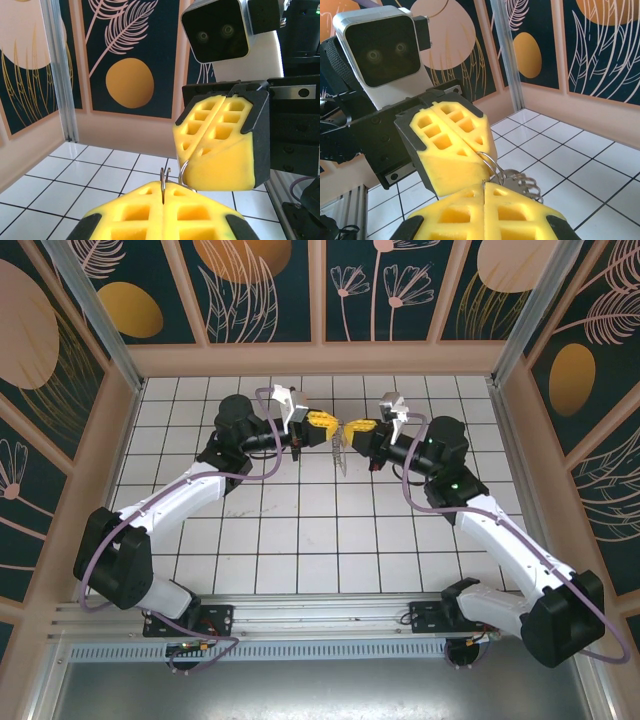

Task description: Put the keys on the keyring

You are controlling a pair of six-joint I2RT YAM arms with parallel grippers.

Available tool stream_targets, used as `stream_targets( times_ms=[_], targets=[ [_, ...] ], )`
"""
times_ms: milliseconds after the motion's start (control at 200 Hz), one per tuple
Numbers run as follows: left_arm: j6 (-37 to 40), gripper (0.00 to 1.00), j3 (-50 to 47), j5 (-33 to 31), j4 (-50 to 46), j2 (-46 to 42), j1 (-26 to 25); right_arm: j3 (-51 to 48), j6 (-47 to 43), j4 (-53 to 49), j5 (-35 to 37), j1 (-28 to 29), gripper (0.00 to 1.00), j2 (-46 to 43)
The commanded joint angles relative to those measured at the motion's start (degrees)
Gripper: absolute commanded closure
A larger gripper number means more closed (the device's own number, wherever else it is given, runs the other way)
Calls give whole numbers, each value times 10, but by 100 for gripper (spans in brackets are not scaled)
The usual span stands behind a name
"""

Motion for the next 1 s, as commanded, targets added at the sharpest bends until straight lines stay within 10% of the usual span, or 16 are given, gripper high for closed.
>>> stream_targets(
  times_ms=[0,996],
  targets=[
    [13,100,20,16,3,-3,-4,23,-3,30,-8,7,100,2],
    [28,100,11,34,13,-21,-12,5,-3,30,21,-18,100,10]
  ],
)
